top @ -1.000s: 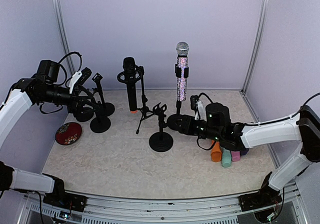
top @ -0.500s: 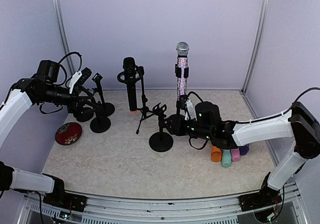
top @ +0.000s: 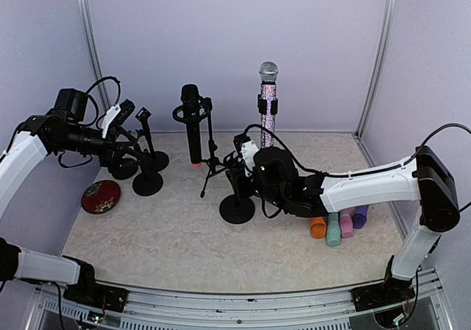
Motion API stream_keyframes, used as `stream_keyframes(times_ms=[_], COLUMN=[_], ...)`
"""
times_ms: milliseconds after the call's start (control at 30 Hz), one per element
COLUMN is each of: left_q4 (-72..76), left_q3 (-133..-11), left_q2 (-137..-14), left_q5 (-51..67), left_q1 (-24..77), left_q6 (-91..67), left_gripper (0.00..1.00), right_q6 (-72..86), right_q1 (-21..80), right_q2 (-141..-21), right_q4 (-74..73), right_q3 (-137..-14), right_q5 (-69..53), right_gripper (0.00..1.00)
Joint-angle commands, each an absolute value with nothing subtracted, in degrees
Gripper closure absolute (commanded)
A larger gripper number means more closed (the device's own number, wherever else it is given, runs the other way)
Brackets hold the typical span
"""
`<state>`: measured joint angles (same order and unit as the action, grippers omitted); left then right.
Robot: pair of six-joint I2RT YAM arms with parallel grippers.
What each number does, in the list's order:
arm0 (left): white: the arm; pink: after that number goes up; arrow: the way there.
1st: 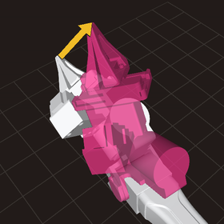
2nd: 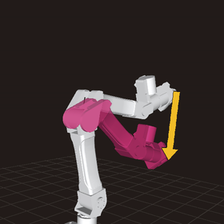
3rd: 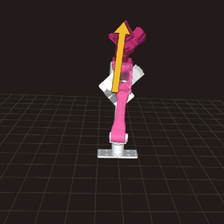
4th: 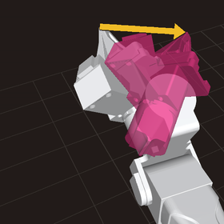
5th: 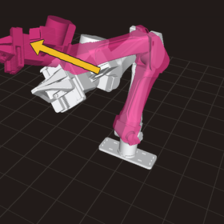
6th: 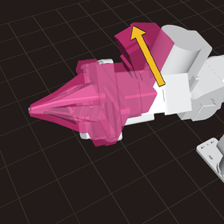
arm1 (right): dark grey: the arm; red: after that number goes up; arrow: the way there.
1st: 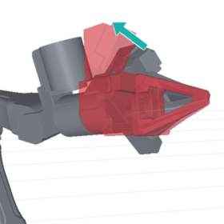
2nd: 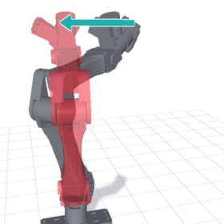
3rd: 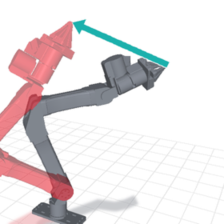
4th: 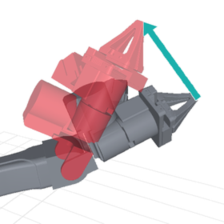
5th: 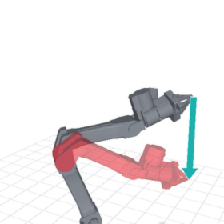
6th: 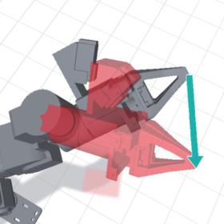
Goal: Remove the microphone from the stand
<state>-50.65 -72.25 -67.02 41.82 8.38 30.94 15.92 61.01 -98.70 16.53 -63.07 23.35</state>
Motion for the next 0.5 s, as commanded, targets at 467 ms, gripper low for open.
stream_keyframes(times_ms=[467], left_q4=[-51.5], left_q3=[-71.6], left_q2=[-66.2], left_q5=[41.5], left_q1=[7.2], left_q6=[32.5], left_gripper=[0.04], right_q6=[5.0], right_q1=[62.7], right_q2=[-105.9], right_q4=[19.1], right_q3=[-66.8], right_q5=[31.3], right_gripper=[0.97])
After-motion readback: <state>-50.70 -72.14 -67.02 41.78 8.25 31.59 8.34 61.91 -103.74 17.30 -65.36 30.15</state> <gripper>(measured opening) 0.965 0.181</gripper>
